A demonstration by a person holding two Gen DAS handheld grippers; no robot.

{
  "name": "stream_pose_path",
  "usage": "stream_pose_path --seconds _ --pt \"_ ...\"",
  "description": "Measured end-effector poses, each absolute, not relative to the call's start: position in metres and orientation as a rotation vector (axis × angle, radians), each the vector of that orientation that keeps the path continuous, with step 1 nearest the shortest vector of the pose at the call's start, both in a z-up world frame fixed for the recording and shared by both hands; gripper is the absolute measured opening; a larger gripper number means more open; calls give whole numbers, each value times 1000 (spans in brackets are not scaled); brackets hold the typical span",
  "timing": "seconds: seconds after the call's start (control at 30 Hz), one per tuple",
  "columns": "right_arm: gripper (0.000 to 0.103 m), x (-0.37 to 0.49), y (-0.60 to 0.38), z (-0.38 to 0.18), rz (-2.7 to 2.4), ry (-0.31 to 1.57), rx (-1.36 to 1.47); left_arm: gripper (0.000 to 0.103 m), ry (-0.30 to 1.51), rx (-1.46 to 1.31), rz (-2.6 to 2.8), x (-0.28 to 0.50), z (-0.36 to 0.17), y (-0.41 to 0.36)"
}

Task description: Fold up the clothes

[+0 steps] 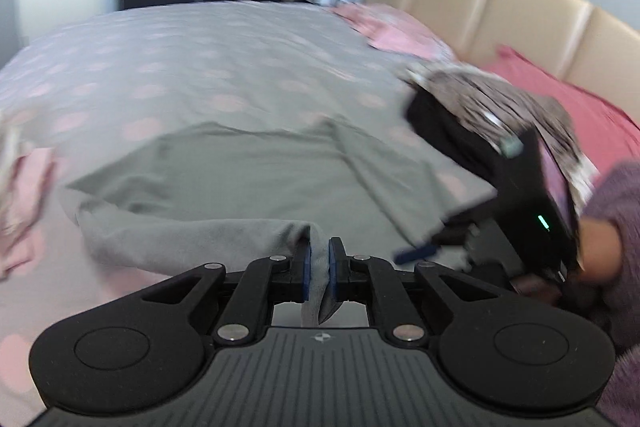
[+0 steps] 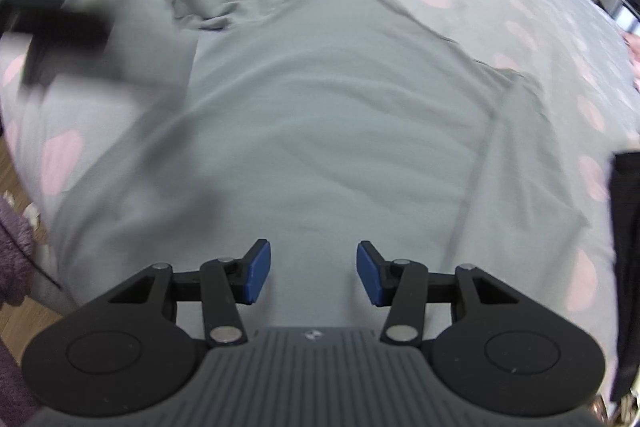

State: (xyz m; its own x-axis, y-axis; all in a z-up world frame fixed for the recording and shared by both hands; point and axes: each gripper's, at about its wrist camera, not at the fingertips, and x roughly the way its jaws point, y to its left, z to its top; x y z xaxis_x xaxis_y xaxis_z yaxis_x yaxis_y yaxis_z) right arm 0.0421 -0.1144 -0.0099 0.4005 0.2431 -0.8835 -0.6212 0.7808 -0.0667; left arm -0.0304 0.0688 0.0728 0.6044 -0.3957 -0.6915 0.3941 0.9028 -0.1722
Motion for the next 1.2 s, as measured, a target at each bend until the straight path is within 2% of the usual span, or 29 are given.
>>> stream_pose_path --seconds 0.37,0.5,0.57,0.63,0.8,0.87,0.9,1.07,1.13,1.17,1.2 --pt "51 32 -153 -9 532 1032 -339 9 999 134 -758 -60 10 -2" --pt "50 24 -155 -7 563 1013 -327 22 1038 131 -773 -60 2 -4" --pt "49 21 -157 -3 577 999 -301 34 1038 123 -784 -61 1 -4" --pt "48 18 -159 1 605 982 -271 41 1035 120 -784 -62 0 -4" --pt "45 2 -154 2 713 989 -252 41 1106 138 -687 -57 -9 5" --pt "40 -7 -148 -2 748 988 -273 49 1152 153 -604 -52 -15 12" --pt "38 -12 -144 -4 771 988 -285 49 1173 157 -547 -49 -20 16" --pt "37 -32 -124 -18 860 1018 -355 49 1216 125 -413 -38 -32 30" --pt "23 -37 -119 -26 835 1021 -415 49 1205 106 -424 -37 -32 31" --pt "10 -38 -119 -30 818 1026 -437 49 1194 108 -434 -38 -31 30" --pt "6 -37 -120 -32 804 1035 -435 49 1185 108 -444 -38 -31 29"
